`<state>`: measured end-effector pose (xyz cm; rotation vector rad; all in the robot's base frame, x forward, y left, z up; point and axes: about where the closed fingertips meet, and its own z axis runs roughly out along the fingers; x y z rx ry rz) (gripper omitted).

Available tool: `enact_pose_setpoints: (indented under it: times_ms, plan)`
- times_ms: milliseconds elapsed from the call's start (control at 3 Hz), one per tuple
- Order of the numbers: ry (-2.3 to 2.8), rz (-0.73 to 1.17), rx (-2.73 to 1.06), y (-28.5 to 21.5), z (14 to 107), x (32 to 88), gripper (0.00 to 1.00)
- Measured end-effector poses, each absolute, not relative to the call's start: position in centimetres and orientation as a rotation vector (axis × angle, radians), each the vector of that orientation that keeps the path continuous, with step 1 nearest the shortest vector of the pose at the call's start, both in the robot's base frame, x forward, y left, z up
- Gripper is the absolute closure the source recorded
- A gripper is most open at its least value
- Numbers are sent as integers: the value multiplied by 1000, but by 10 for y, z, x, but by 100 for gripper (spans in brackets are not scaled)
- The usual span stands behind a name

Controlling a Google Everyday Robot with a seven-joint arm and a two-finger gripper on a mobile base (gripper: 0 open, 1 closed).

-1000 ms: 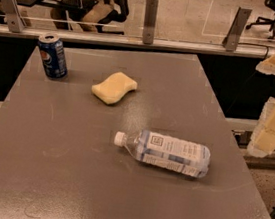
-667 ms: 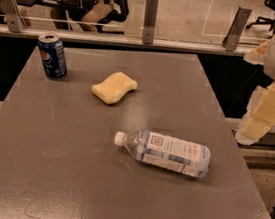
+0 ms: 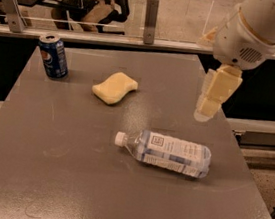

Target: Pick sponge

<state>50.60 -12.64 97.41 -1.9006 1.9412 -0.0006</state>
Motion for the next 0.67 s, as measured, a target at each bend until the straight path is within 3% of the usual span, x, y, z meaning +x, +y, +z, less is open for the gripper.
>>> enact_pose_setpoints:
  times_ms: [667]
  plan:
    - [1627, 27, -2181, -37, 940, 565, 0]
